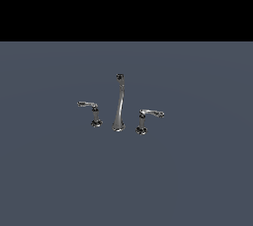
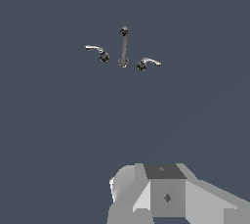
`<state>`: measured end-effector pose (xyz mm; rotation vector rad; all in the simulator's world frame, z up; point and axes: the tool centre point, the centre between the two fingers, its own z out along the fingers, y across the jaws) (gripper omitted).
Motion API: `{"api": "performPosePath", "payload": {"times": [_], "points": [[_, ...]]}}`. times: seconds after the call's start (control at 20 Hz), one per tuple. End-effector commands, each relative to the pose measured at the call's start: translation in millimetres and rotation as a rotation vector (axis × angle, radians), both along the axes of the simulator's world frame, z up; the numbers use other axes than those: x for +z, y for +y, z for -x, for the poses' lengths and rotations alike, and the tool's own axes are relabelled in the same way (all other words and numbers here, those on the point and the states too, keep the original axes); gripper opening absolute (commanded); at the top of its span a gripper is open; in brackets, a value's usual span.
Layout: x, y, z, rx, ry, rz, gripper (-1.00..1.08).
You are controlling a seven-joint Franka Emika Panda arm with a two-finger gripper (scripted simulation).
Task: Turn on the faucet by rotating a designated handle.
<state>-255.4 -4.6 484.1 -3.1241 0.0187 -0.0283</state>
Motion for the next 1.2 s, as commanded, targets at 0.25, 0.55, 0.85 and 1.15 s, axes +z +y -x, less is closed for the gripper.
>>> {"api": "performPosePath", "payload": {"times": [0.25,0.55,0.85,1.15], "points": [[0,3,-5,0.003,-0.002,-0.020,-1.00],[0,7,-10,0.005,-0.004,-0.040,-1.00],[-2,8,-13,-0.006,-0.001,-0.049,-1.00],[-9,15,-29,-0.053,0.013,-0.086,-1.00]]}}
